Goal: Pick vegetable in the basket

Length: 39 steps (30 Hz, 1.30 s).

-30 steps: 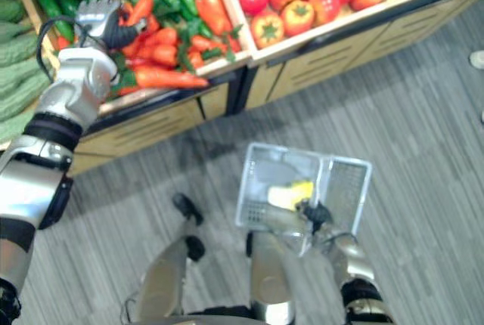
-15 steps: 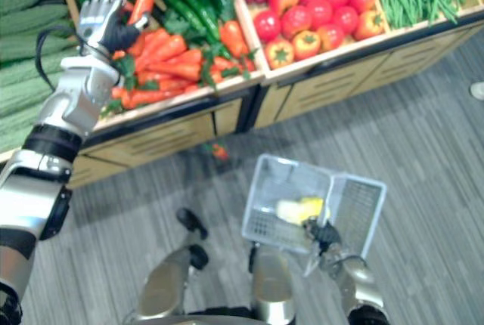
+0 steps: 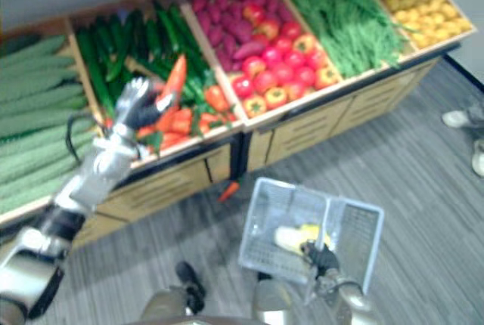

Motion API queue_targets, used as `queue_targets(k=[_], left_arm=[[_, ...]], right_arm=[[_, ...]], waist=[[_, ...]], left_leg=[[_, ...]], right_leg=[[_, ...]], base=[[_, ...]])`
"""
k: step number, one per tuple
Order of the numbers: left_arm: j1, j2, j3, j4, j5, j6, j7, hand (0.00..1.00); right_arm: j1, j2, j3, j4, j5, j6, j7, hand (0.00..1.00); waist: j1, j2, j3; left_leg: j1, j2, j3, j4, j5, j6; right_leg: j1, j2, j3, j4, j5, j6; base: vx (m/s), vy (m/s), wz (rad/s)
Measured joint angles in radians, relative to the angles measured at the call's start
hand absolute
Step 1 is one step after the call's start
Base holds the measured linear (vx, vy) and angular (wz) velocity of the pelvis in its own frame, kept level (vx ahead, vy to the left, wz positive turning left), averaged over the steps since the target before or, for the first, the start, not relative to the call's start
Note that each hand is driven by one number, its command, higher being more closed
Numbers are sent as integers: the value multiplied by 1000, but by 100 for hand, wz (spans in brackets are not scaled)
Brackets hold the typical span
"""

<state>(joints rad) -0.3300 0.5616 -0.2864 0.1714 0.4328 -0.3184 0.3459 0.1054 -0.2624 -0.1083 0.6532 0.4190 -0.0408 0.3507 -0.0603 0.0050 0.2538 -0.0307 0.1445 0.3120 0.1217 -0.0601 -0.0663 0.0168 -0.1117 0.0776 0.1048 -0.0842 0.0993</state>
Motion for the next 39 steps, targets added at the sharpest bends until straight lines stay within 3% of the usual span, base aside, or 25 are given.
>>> queue_targets(k=[3,7,9,10,11,12,13,14,16,17,19,20,21,23,25,29,30,31,32,33,34,35,36,37,39], left_arm=[[115,-100,-27,-20,2,-5,-56,100],[141,-146,-147,3,4,-27,-154,100],[143,-172,-187,35,5,-29,-192,100],[158,-202,-200,44,8,-28,-221,100],[165,-214,-200,44,10,-28,-233,100],[170,-232,-201,45,17,-28,-252,100],[173,-247,-201,45,21,-27,-263,100],[176,-251,-205,46,21,-26,-267,100],[182,-257,-225,49,23,-10,-274,100],[186,-269,-226,47,24,1,-274,100],[186,-292,-229,73,24,16,-272,100],[188,-298,-258,97,30,36,-272,100],[188,-307,-270,113,40,44,-272,100],[199,-333,-302,149,55,57,-273,100],[209,-354,-306,164,55,60,-272,100],[209,-372,-313,234,57,65,-251,100],[209,-374,-317,275,63,67,-236,100],[211,-384,-313,316,65,70,-224,100],[214,-386,-308,325,65,76,-216,100],[217,-399,-302,339,65,93,-192,100],[217,-410,-292,342,64,110,-178,100],[213,-426,-277,346,64,117,-164,100],[203,-435,-251,370,65,136,-151,100],[194,-443,-246,408,65,162,-134,100],[182,-443,-259,460,92,179,-131,100]], right_arm=[[-13,2,0,-10,-26,22,-14,100],[19,30,55,-22,-30,28,-46,100],[19,33,85,-28,-39,28,-65,100],[-4,37,92,-31,-62,29,-73,100],[-16,37,99,-31,-67,29,-76,100],[-40,35,115,-31,-66,28,-80,100],[-64,37,125,-31,-66,28,-81,100],[-71,42,131,-30,-65,28,-81,100],[-88,42,159,-18,-64,25,-80,100],[-106,46,187,-15,-65,17,-80,100],[-123,47,228,-16,-64,13,-75,100],[-124,50,241,-16,-65,12,-74,100],[-129,47,244,-15,-65,13,-75,100],[-132,44,256,-16,-64,21,-76,100],[-146,46,287,-37,-56,42,-74,100],[-156,44,315,-102,-45,88,-65,100],[-165,46,322,-113,-45,103,-55,100],[-173,47,324,-128,-45,117,-43,100],[-188,45,329,-128,-45,122,-36,100],[-229,41,354,-128,-45,126,-34,100],[-267,42,381,-127,-44,127,-31,100],[-284,35,387,-128,-44,126,-27,100],[-302,51,393,-122,-44,125,-24,100],[-298,63,399,-127,-31,129,-14,100],[-294,64,403,-127,-13,152,-13,100]], waist=[[-13,15,-34],[-19,-33,-60],[-21,-42,-65],[-13,-42,-66],[-15,-40,-67],[-17,-32,-70],[-10,-40,-70],[-8,-51,-70],[-2,-43,-74],[29,-17,-88],[33,-25,-90],[35,-35,-93],[34,-27,-89],[32,-7,-96],[37,-12,-95],[37,-24,-90],[35,-26,-87],[40,-35,-79],[47,-30,-76],[58,-16,-76],[69,5,-78],[80,63,-85],[104,63,-62],[85,45,-54],[77,44,-55]], left_leg=[[26,-7,12,22,-21,-5],[78,-20,64,-21,-21,-11],[93,-20,79,-34,-26,-9],[105,-15,110,-36,-32,-7],[106,-8,123,-35,-29,3],[104,20,173,-36,-17,10],[115,24,227,-24,-22,12],[126,22,252,-9,-34,8],[146,41,291,30,-71,-2],[153,85,357,11,-74,7],[164,94,417,10,-69,1],[169,87,428,23,-70,-9],[168,89,432,30,-69,-16],[162,105,415,35,-47,-16],[158,126,390,40,-46,-16],[150,151,321,131,-47,-14],[124,165,233,231,-56,9],[72,134,70,310,-127,11],[55,95,-18,324,-162,-1],[23,8,-172,318,-213,-9],[-2,-62,-295,244,-254,-5],[-14,-42,-342,193,-258,12],[-18,-21,-305,222,-254,19],[-8,-33,-297,225,-253,17],[8,-32,-283,181,-224,16]], right_leg=[[-13,0,72,0,11,17],[-15,-2,124,-33,43,20],[-31,-1,71,-29,60,6],[-49,3,-29,-33,93,-52],[-49,6,-56,-53,110,-104],[-52,-6,-135,-68,95,-217],[-102,-66,-305,30,69,-251],[-112,-92,-350,62,77,-249],[-117,-64,-377,50,174,-240],[-99,-17,-391,-38,225,-289],[-113,-62,-526,121,71,-218],[-91,-77,-557,121,29,-122],[-83,-63,-554,97,51,-100],[-45,-1,-538,-17,110,-112],[-17,52,-502,-135,175,-131],[-6,83,-421,-184,193,-136],[8,89,-385,-186,192,-142],[4,90,-338,-181,196,-143],[-9,91,-305,-174,196,-143],[-48,101,-242,-166,195,-143],[-72,133,-179,-203,176,-120],[-86,180,-179,-178,175,-123],[-140,183,-190,64,124,-185],[-113,174,-179,35,43,-138],[-75,173,-176,-59,91,-127]], base=[[-2,51,-92],[-63,32,-53],[-75,9,-72],[-65,11,-110],[-45,-14,-128],[-65,-8,-118],[-69,6,-114],[-74,62,-117],[-78,33,-119],[-139,-45,-139],[-104,-58,-104],[19,-52,-52],[38,-57,-37],[7,-98,-37],[-28,-90,-60],[-59,-24,-65],[-61,2,-86],[-110,42,-100],[-161,94,-144],[-196,124,-181],[-149,87,-187],[-54,93,-186],[47,66,-111],[83,63,-83],[77,39,-22]])
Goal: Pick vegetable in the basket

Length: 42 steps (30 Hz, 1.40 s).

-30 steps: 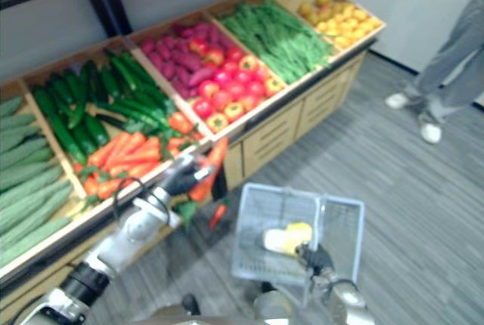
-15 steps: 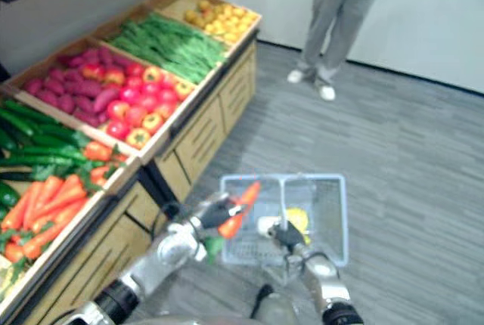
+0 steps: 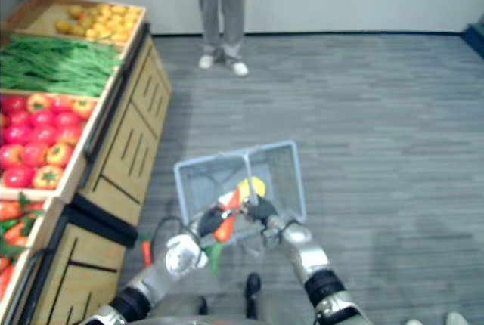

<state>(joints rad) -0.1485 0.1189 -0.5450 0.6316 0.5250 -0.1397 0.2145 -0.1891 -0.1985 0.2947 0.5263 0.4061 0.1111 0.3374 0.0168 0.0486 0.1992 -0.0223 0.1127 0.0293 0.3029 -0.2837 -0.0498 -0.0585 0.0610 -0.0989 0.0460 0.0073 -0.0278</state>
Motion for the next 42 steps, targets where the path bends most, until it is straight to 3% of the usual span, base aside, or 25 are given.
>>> queue_targets(k=[5,9,10,14,20,24,28,38,42], left_arm=[[-37,-6,9,138,26,37,37,100],[-92,-5,75,191,39,55,78,100],[-109,-5,81,202,39,56,92,0],[-134,-5,81,211,39,59,118,0],[-135,-11,81,249,40,59,174,0],[-135,-10,81,248,40,17,200,0],[-135,-7,78,247,37,-23,205,0],[-115,10,88,118,-119,-33,189,0],[-72,47,207,49,-175,-36,155,0]], right_arm=[[25,-3,3,-67,9,44,27,100],[61,-30,3,-161,35,72,54,100],[69,-35,-2,-182,45,76,59,100],[79,-36,-10,-213,67,92,63,100],[119,-12,-8,-256,86,107,65,100],[155,-6,-10,-286,86,107,66,100],[156,0,-15,-286,86,107,66,100],[157,21,-102,-210,71,92,18,100],[172,17,-184,-150,39,91,11,100]], waist=[[-27,-3,-1],[-45,-3,-1],[-48,-3,0],[-60,-7,1],[-67,-38,21],[-69,-59,36],[-70,-59,37],[-67,-57,36],[-67,-55,35]], left_leg=[[26,-21,47,-107,57,-4],[43,-37,50,-149,80,-3],[47,-43,49,-160,89,1],[56,-51,51,-177,95,1],[63,-60,73,-206,101,11],[67,-67,79,-214,107,19],[69,-64,76,-218,109,17],[80,-70,66,-239,118,18],[92,-72,61,-240,118,19]], right_leg=[[11,-9,28,-117,97,-5],[20,-16,28,-148,114,4],[21,-21,28,-151,114,4],[21,-28,29,-152,116,6],[6,-40,51,-161,131,19],[6,-48,51,-161,133,22],[6,-47,46,-161,132,22],[13,-55,16,-161,133,22],[27,-57,4,-161,133,23]], base=[[104,68,-22],[99,73,-9],[45,69,2],[11,78,-1],[-45,59,-10],[-45,44,-2],[0,13,0],[22,39,5],[7,40,5]])
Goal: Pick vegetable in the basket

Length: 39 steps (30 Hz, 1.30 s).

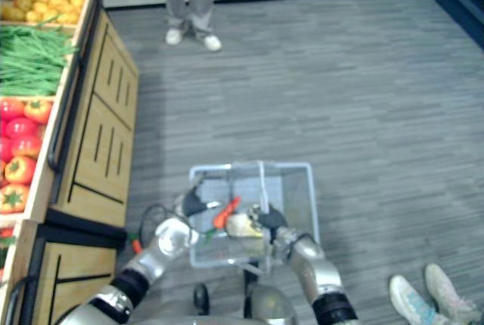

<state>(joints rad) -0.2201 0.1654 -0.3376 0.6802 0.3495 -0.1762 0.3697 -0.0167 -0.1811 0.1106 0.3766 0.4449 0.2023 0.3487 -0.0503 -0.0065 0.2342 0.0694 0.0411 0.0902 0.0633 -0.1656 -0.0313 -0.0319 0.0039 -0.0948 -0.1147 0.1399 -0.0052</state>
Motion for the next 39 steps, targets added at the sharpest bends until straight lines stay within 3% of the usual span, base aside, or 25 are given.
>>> queue_targets(k=[4,7,13,15,21,26,29,39], left_arm=[[47,83,152,2,-137,2,-66,0],[73,113,185,16,-152,2,-101,0],[100,112,214,113,-199,4,-139,0],[107,112,243,151,-263,5,-146,0],[132,107,274,226,-270,31,-187,0],[166,69,303,328,-294,91,-202,0],[191,70,346,361,-381,96,-223,0],[207,76,455,384,-425,94,-310,0]], right_arm=[[26,-41,-75,87,-9,-30,-3,100],[28,-62,-102,155,-14,-40,-15,100],[20,-78,-145,301,-51,-91,-32,100],[22,-88,-159,354,-51,-106,-32,100],[27,-94,-200,397,-52,-121,-22,100],[33,-94,-232,444,-53,-123,-2,100],[31,-94,-238,463,-54,-125,9,100],[51,-94,-271,462,-133,-161,32,100]], waist=[[1,12,-8],[4,24,-19],[9,24,-37],[10,21,-49],[11,19,-60],[23,12,-89],[24,5,-93],[23,5,-101]], left_leg=[[4,-2,-12,0,3,2],[4,-4,-16,0,4,3],[12,-2,-11,-8,12,1],[15,1,-11,-9,13,0],[21,7,-7,-10,12,-2],[26,13,-4,-12,8,-8],[39,14,-3,-14,7,-10],[41,16,11,-10,5,-13]], right_leg=[[7,-4,-13,0,0,0],[10,-6,-18,-1,0,0],[11,-5,-20,-1,-7,3],[14,-3,-24,-1,-13,2],[20,2,-30,-1,-25,2],[23,9,-29,-1,-26,0],[34,10,-28,-1,-26,-1],[34,13,-18,-1,-30,-5]], base=[[-13,26,6],[-20,32,6],[-8,2,-1],[0,0,0],[0,0,0],[27,16,-1],[11,23,0],[-5,16,-3]])
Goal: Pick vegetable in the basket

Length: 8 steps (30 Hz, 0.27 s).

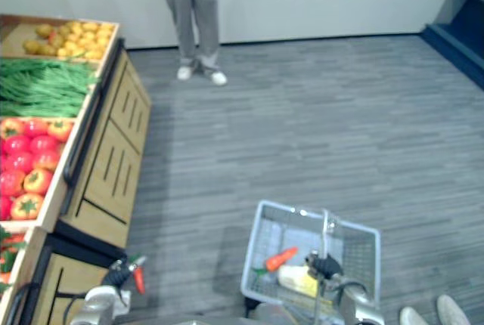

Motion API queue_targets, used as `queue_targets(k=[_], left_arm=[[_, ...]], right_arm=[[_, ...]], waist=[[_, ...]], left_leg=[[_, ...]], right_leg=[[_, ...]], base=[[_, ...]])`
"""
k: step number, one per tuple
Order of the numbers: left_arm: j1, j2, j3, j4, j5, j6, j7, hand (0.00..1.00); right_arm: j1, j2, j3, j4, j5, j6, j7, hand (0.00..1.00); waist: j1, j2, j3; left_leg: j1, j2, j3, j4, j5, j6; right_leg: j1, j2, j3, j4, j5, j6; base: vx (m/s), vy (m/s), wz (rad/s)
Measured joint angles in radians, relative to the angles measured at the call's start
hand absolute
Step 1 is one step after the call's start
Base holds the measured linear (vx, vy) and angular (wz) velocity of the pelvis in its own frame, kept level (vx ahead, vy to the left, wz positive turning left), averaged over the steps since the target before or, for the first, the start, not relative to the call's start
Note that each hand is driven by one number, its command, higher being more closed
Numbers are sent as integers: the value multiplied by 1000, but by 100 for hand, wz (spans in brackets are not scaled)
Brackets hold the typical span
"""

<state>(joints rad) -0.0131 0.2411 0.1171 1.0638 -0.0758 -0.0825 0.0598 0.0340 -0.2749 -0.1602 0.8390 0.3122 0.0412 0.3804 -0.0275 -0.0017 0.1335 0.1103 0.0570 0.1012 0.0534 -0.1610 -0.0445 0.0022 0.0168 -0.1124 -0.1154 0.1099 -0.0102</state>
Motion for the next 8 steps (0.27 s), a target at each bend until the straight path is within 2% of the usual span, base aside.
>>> queue_targets(k=[3,8], left_arm=[[3,0,7,0,-2,-4,-26,0],[10,0,8,0,-38,-3,-30,0]], right_arm=[[8,0,0,-2,-2,-8,0,100],[12,0,-5,-2,-6,-9,0,100]], waist=[[1,1,-3],[0,2,-8]], left_leg=[[0,4,0,0,-2,-3],[1,11,1,0,-5,-7]], right_leg=[[0,4,0,0,-3,-5],[0,10,-1,0,-9,-6]], base=[[0,0,0],[31,19,-1]])
